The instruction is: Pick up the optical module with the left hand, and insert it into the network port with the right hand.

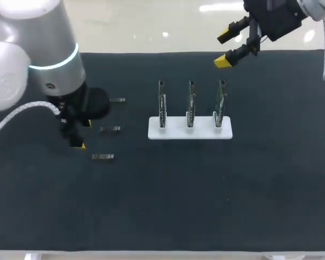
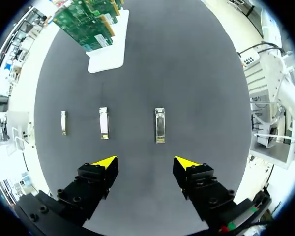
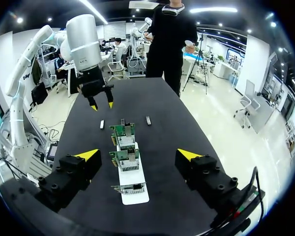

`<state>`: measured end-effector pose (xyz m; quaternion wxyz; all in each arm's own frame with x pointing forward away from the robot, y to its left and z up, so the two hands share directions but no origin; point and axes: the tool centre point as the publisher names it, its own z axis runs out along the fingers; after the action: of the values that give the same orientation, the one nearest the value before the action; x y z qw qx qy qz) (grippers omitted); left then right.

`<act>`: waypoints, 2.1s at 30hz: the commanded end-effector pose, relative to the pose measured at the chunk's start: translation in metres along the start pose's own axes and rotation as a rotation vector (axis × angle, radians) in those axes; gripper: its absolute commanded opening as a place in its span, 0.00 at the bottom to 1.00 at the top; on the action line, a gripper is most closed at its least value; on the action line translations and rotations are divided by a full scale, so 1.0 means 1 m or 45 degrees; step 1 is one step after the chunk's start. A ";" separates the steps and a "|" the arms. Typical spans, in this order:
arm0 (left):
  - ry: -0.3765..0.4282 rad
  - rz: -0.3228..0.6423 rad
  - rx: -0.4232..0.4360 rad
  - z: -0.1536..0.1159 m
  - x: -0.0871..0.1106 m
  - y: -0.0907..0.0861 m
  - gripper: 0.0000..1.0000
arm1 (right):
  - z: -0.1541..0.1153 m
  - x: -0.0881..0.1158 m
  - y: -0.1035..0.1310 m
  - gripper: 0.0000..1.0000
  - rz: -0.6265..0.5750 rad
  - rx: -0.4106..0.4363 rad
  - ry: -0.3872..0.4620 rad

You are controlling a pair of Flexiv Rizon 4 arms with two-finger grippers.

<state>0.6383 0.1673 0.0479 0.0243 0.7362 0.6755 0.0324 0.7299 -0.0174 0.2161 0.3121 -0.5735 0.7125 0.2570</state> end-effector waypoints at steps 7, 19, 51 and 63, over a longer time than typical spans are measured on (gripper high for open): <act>0.024 0.017 0.013 0.001 -0.001 0.004 1.00 | 0.000 0.000 0.001 1.00 0.001 0.002 0.001; -0.070 -0.018 0.062 0.004 0.001 0.000 1.00 | 0.000 0.000 0.001 1.00 0.001 0.002 0.001; -0.111 -0.120 0.068 0.048 -0.020 -0.018 1.00 | 0.000 0.000 0.001 1.00 0.001 0.002 0.001; -0.104 -0.135 0.079 0.055 -0.018 -0.019 0.95 | 0.000 0.000 0.001 1.00 0.001 0.002 0.001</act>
<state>0.6210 0.1525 -0.0055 0.0311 0.7005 0.7126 -0.0205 0.7299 -0.0174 0.2161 0.3121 -0.5734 0.7125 0.2570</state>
